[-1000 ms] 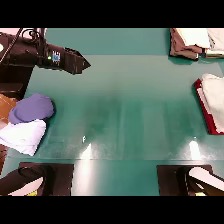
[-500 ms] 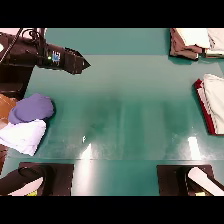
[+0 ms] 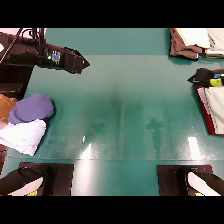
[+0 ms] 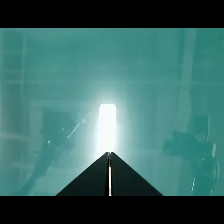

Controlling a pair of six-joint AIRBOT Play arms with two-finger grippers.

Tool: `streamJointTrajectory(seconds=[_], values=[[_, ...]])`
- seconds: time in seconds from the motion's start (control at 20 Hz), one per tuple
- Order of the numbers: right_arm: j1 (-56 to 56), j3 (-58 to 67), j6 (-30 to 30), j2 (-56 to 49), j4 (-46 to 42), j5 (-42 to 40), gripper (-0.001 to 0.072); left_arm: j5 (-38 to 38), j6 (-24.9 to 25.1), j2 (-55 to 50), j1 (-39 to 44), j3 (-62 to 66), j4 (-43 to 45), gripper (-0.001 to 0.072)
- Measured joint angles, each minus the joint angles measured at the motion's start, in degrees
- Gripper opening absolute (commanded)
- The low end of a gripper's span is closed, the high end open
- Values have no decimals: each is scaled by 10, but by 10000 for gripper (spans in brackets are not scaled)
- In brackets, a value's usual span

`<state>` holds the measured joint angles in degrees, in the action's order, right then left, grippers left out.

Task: Fold the shirts.

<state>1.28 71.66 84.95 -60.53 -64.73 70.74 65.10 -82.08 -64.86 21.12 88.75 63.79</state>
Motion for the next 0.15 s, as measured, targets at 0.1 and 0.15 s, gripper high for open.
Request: streamJointTrajectory(seconds=[0.1, 0.15], values=[[26, 0, 0, 0, 0, -3, 16, 0, 0, 0, 0, 0, 0, 24], [34, 0, 0, 0, 1, -3, 16, 0, 0, 0, 0, 0, 0, 24]])
